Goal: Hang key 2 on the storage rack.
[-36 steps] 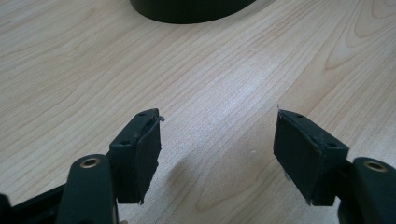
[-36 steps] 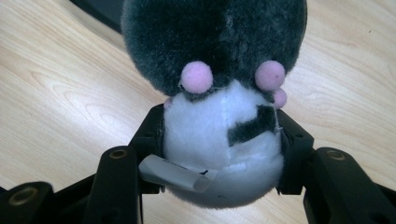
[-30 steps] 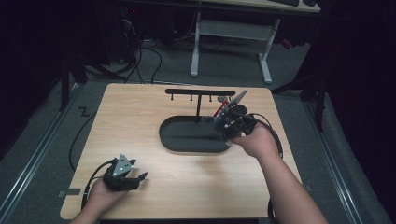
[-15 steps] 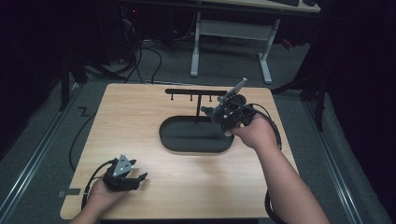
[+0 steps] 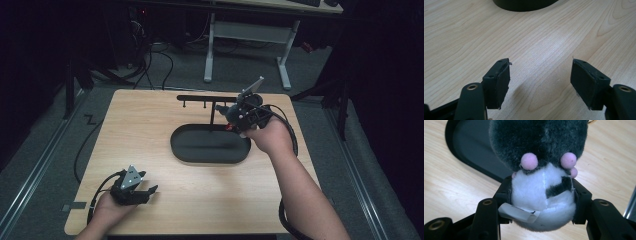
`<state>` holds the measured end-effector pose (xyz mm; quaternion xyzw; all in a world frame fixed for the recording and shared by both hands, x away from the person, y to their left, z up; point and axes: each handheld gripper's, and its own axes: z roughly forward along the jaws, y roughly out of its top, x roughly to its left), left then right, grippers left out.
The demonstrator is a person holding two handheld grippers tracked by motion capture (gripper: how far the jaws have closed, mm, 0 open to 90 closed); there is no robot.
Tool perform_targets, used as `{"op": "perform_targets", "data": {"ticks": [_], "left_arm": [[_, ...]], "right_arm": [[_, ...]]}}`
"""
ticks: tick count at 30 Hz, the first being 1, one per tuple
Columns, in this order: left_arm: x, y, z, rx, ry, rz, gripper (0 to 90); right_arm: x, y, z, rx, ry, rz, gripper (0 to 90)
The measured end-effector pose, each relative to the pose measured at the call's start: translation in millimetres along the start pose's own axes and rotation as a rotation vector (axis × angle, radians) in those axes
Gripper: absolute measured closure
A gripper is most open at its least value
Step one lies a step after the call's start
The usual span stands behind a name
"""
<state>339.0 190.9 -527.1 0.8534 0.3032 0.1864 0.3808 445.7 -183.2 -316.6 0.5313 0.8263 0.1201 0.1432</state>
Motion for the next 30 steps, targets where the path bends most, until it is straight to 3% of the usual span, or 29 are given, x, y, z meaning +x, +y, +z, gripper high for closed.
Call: {"op": "perform_targets", "data": {"ticks": [5, 13, 20, 30], "left_arm": [[0.5, -0.1, -0.5, 0.001, -0.002, -0.004, 32.4], [0.9, -0.2, -0.8, 0.006, -0.004, -0.003, 32.4], [0.9, -0.4, -0.5, 0.01, -0.006, -0.003, 32.4], [-0.3, -1.2, -0.3, 0.015, -0.011, 0.003, 32.4]], "right_arm": [[1.0, 0.8, 9.4, 0.004, -0.024, 0.014, 48.4], [6.0, -2.8, 35.5, 0.053, -0.004, -0.006, 48.4], [7.9, -2.2, 47.0, 0.067, 0.008, -0.02, 48.4], [9.3, 1.8, 71.1, 0.084, 0.036, -0.004, 48.2]]}}
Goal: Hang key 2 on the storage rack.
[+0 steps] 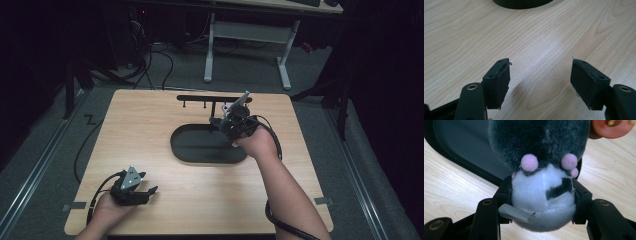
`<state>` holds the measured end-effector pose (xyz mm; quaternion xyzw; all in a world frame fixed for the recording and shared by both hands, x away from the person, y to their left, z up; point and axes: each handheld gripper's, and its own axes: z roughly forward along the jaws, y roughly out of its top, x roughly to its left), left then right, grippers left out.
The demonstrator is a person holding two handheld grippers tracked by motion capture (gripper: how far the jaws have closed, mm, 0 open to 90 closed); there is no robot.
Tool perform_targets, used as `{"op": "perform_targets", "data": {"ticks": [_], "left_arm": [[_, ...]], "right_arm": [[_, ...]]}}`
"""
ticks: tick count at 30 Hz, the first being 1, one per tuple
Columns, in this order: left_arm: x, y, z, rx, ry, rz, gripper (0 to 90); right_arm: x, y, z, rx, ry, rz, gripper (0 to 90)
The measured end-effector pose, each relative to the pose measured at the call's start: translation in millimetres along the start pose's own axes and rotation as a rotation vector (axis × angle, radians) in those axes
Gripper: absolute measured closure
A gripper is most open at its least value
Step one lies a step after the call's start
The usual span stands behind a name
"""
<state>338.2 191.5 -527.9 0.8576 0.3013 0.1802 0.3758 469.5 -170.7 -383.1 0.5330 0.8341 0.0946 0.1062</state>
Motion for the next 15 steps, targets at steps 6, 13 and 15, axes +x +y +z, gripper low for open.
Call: {"op": "perform_targets", "data": {"ticks": [6, 13, 15], "left_arm": [[0.3, -1.1, -0.2, -0.006, 0.003, -0.004, 32.4], [1.3, -1.0, 0.1, -0.005, -0.002, -0.004, 32.4], [1.3, -0.9, 0.2, -0.005, -0.003, -0.003, 32.4]], "right_arm": [[-0.8, 6.8, 11.3, -0.009, 0.006, 0.009, 45.8], [1.7, 13.4, 20.7, -0.015, 0.051, 0.043, 34.0], [2.8, 13.1, 20.3, -0.019, 0.052, 0.035, 33.1]]}}
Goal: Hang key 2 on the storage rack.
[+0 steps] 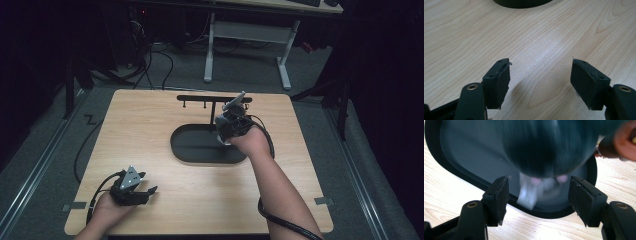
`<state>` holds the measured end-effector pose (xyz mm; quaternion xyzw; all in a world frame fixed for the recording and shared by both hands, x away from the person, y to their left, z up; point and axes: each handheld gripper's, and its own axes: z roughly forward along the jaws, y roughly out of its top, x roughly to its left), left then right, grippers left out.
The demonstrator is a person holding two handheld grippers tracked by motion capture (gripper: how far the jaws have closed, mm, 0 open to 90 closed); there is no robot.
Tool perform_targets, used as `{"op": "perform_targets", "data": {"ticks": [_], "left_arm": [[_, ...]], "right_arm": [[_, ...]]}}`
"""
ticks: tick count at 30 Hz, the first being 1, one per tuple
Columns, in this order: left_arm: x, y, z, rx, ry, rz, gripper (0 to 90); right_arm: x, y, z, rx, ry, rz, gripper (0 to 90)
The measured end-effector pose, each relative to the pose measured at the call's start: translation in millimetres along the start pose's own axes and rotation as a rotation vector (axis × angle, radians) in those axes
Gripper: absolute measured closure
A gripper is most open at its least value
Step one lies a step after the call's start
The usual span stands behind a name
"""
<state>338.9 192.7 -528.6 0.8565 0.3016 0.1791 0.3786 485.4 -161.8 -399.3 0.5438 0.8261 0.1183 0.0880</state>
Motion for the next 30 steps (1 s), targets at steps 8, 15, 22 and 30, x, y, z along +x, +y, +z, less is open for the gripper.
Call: {"op": "perform_targets", "data": {"ticks": [8, 15, 22, 30], "left_arm": [[-0.1, 1.6, 0.1, 0.003, -0.004, 0.005, 32.4], [-1.1, 2.7, 3.0, -0.002, -0.004, 0.006, 32.4], [-3.0, 3.8, 4.7, 0.006, -0.006, 0.009, 32.3], [-5.7, 3.4, 6.8, 0.015, -0.01, 0.015, 32.3]], "right_arm": [[1.3, -8.1, -2.4, -0.008, 0.009, 0.002, 32.5], [0.9, -36.1, 8.5, -0.014, 0.025, 0.01, 31.0], [-7.1, -73.3, 25.5, -0.082, 0.04, 0.031, 31.9], [-11.1, -109.8, 36.5, -0.158, 0.07, 0.074, 32.2]]}}
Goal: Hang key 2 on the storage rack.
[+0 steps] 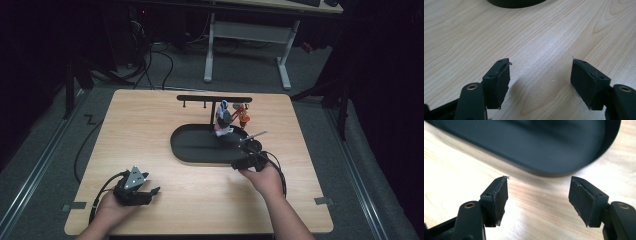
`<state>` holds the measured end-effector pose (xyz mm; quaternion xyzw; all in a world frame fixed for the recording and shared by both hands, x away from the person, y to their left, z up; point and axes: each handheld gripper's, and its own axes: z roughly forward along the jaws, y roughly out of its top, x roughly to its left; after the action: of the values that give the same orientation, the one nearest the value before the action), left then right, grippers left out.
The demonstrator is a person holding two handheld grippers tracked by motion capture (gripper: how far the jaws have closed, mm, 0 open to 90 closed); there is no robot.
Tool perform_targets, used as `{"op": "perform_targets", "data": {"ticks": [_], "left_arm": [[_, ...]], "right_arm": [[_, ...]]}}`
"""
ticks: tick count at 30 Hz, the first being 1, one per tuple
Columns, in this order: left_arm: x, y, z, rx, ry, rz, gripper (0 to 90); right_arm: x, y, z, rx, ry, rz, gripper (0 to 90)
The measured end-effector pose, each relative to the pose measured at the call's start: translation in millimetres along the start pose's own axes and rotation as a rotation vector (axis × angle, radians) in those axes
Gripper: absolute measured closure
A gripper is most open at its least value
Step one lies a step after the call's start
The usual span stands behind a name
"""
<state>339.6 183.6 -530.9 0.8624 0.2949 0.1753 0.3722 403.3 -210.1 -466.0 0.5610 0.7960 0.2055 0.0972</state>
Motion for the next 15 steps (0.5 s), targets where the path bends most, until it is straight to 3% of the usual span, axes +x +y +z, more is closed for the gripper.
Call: {"op": "perform_targets", "data": {"ticks": [6, 15], "left_arm": [[-2.2, 0.1, 1.6, 0.007, -0.001, 0.004, 32.2], [-3.0, 0.1, 2.2, 0.007, -0.003, 0.003, 32.2]], "right_arm": [[-6.9, -23.8, 2.2, -0.037, 0.006, 0.019, 32.2], [-16.5, -55.3, 0.8, -0.146, 0.015, 0.051, 32.0]]}}
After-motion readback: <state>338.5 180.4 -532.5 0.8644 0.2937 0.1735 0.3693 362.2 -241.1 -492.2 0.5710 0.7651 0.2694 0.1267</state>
